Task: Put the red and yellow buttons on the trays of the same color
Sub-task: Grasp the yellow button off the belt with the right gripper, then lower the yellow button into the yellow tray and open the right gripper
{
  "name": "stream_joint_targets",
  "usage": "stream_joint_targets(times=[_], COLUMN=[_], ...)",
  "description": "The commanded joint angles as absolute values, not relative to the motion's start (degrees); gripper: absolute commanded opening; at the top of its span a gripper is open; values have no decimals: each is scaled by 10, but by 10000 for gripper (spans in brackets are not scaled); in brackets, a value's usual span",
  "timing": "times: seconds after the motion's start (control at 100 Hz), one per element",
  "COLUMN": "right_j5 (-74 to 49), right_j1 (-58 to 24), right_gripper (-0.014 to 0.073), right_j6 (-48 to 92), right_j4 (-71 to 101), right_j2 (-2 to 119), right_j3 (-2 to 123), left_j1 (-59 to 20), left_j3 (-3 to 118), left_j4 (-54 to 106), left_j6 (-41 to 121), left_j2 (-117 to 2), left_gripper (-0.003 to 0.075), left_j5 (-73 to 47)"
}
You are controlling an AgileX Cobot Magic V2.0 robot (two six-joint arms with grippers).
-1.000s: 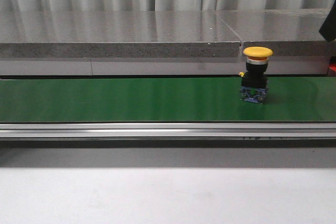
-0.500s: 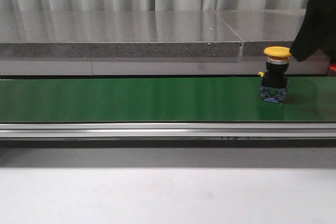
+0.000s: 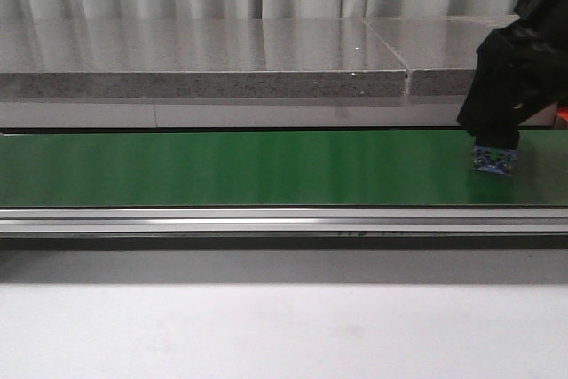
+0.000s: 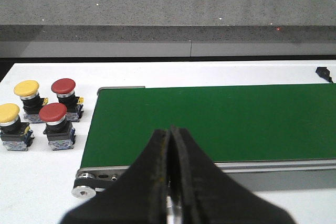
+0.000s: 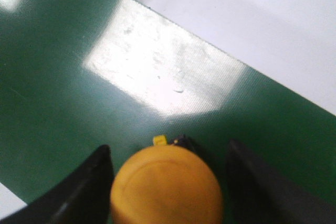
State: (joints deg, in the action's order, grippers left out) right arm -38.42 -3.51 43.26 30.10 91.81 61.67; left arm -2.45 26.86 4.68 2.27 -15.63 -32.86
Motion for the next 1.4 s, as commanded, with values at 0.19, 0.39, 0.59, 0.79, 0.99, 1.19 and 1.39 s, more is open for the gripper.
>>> stream_joint_targets(times=[0.19,0.39,0.59,0.79,0.99,1.19,1.39], right_j5=[-381,-391,-397,-398,-336,-276,-262], right_j1=[-32,9,117,258,368,432,452], right_gripper=[78,78,78,78,78,78,78], right_j6=[439,410,355,302,259,240,233], right_j4=[314,312,311,310,310,310,310], right_j2=[887,832,769,749,755,793,863], right_j3=[630,632,632,631,629,629,629], left_j1=[-29,-29,-29,-29,-29,-29,-29], left_j3=[283,283,283,283,283,283,283], left_j4=[55,55,55,55,55,55,55], left_j6=[24,24,24,24,24,24,24], left_j2=[-162,-162,-162,-162,-162,-162,-162], left_gripper=[-19,-19,-19,-19,-19,-19,-19], left_j5=[-285,-285,-285,-285,-285,-285,-285])
